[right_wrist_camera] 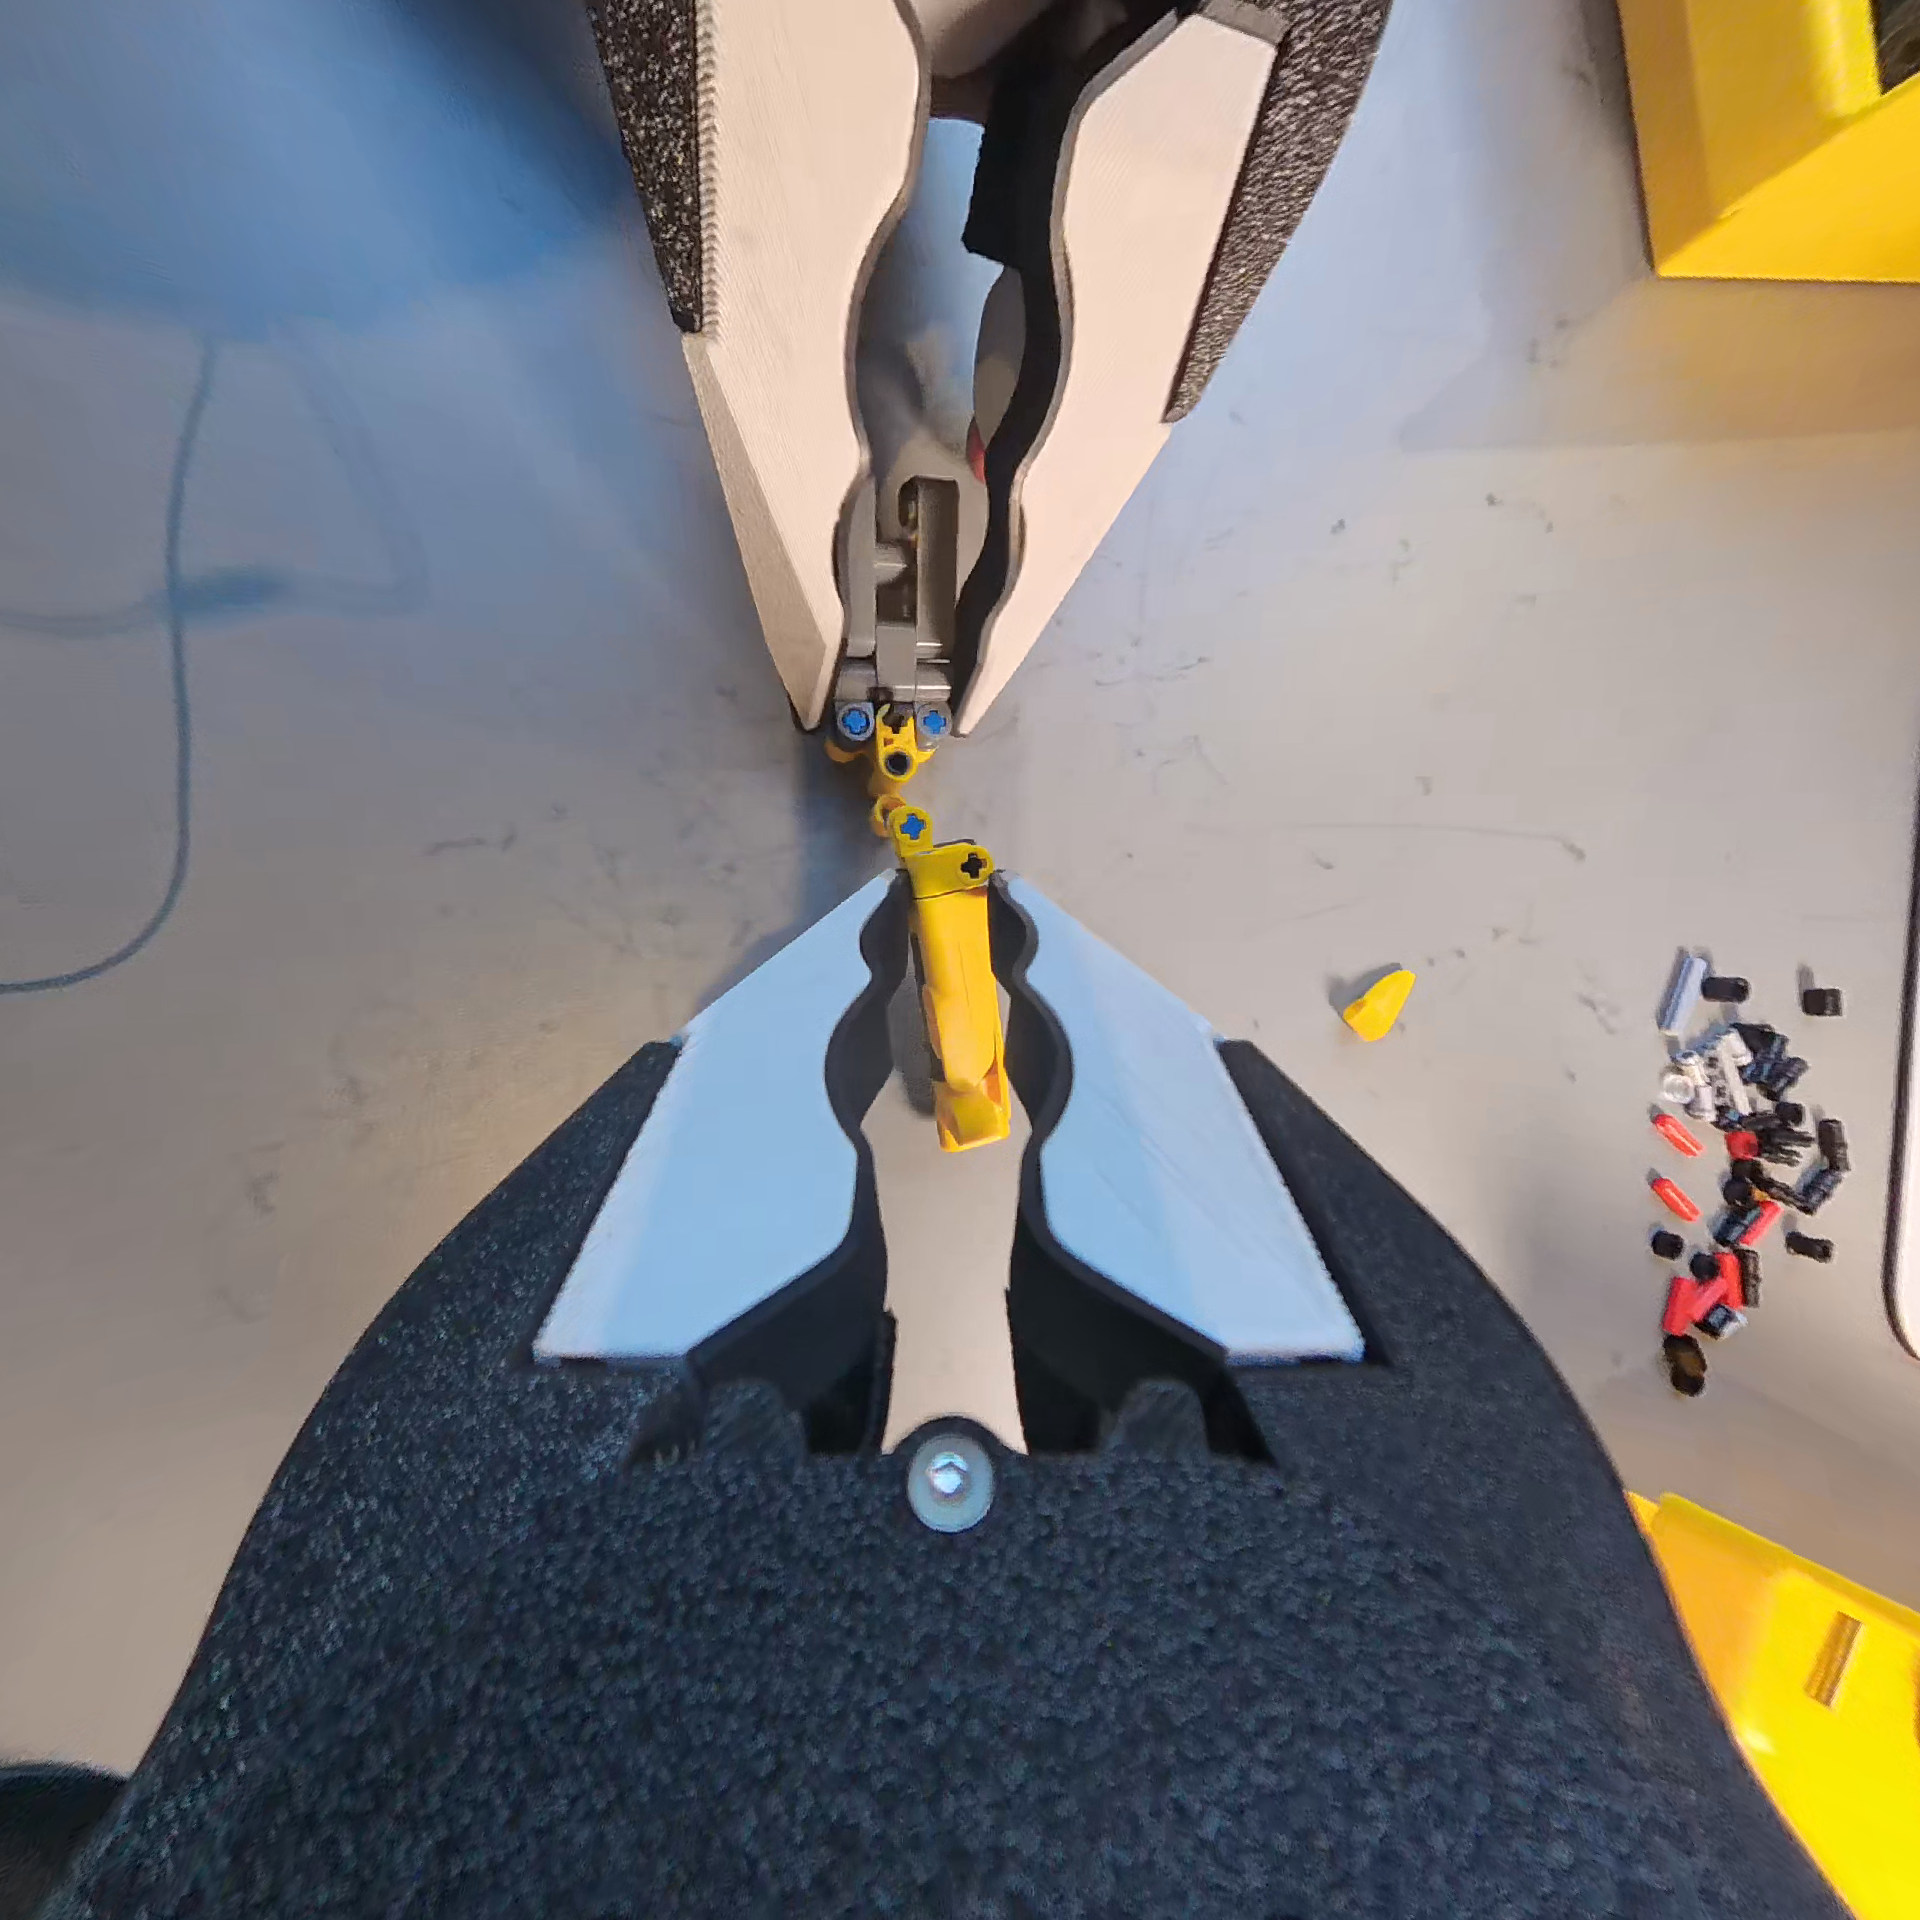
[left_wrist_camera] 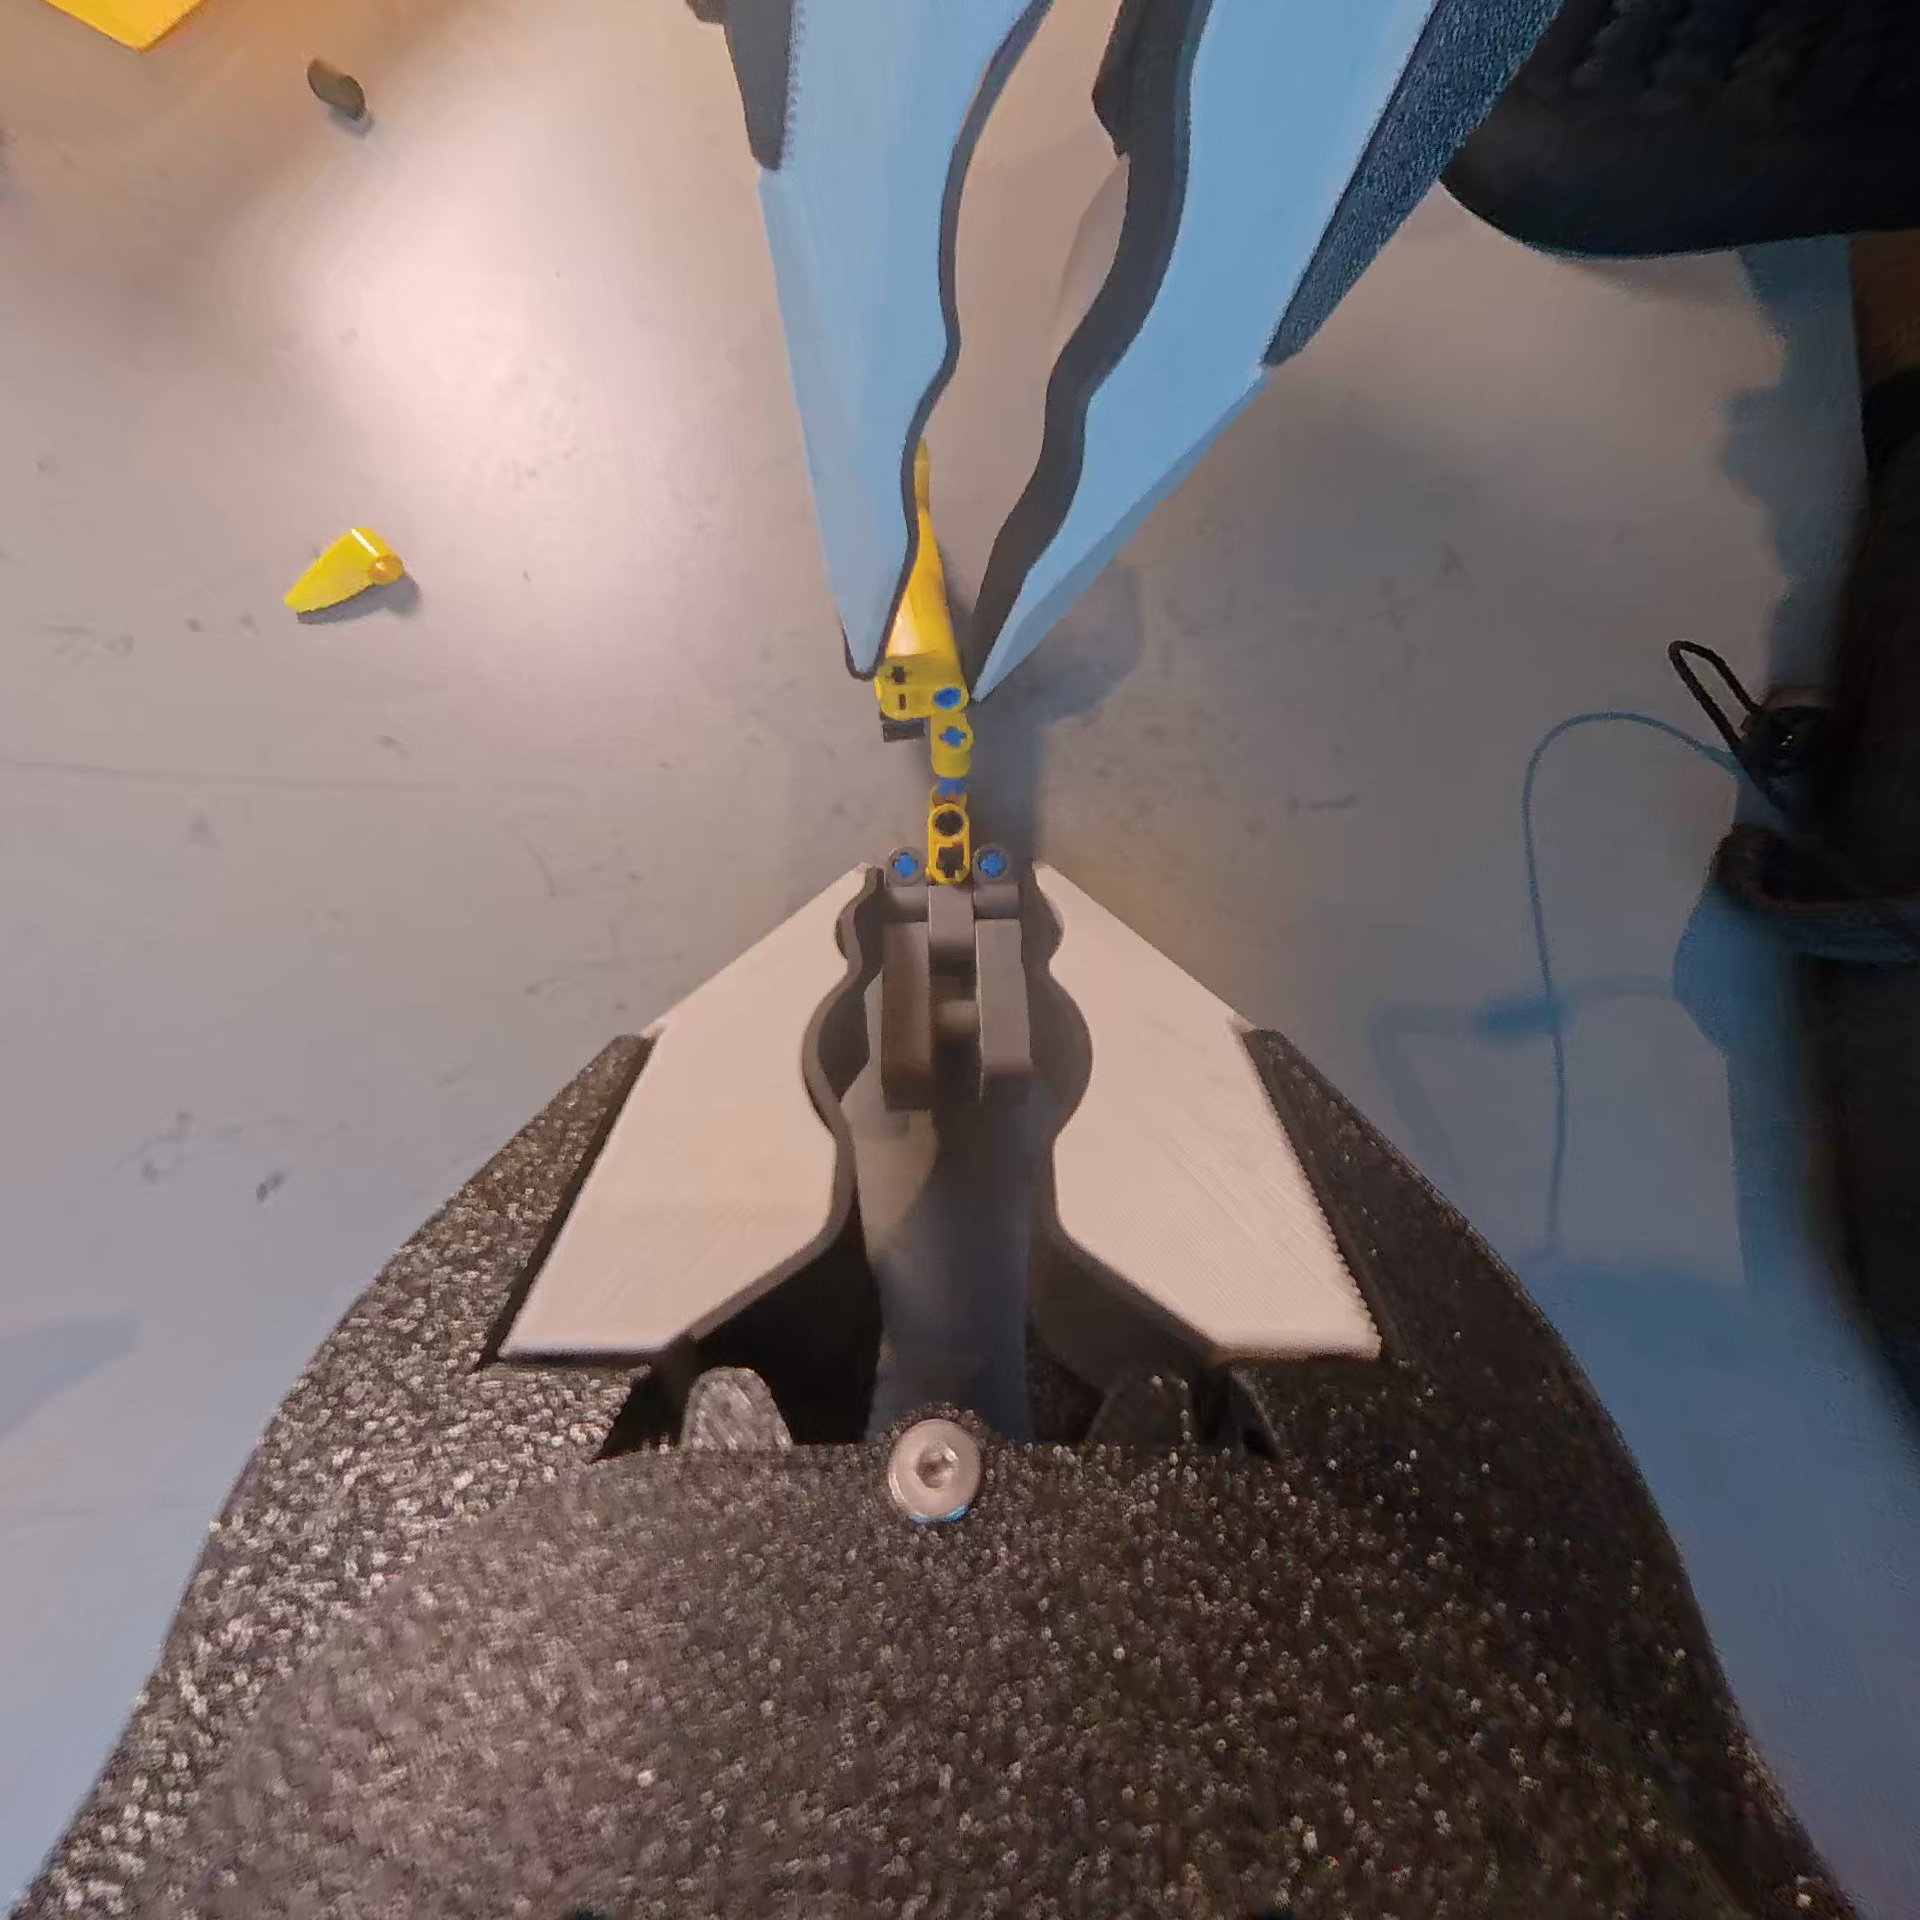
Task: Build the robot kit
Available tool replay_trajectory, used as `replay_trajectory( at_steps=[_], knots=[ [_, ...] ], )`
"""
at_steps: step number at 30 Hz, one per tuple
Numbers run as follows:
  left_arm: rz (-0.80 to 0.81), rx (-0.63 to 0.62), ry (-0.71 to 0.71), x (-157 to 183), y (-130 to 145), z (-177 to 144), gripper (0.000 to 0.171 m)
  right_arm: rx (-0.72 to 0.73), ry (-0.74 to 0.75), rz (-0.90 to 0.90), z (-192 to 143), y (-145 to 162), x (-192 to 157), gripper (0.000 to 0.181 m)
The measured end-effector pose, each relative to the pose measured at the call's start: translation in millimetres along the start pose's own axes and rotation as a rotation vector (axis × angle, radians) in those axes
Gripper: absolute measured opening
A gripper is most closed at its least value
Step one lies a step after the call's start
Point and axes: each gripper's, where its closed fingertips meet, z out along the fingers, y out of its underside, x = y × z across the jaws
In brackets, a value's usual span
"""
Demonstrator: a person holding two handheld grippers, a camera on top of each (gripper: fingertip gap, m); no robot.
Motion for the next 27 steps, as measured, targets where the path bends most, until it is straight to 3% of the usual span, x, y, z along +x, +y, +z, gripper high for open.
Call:
replay_trajectory(
  at_steps=[14,18,22,27],
  knots=[
    [0.006,0.021,-0.030,1,-3,2,0.025,-0.151,0.004,0.031,3,3,0,0.014],
    [-0.015,0.075,-0.013,5,-8,4,0.037,-0.204,0.036,-0.011,4,1,0,0.013],
    [-0.039,0.161,-0.050,0,-22,4,0.023,-0.229,0.067,-0.042,4,1,0,0.013],
    [0.046,0.128,-0.126,-2,-21,10,0.006,-0.216,0.082,-0.023,4,1,0,0.013]
  ],
)
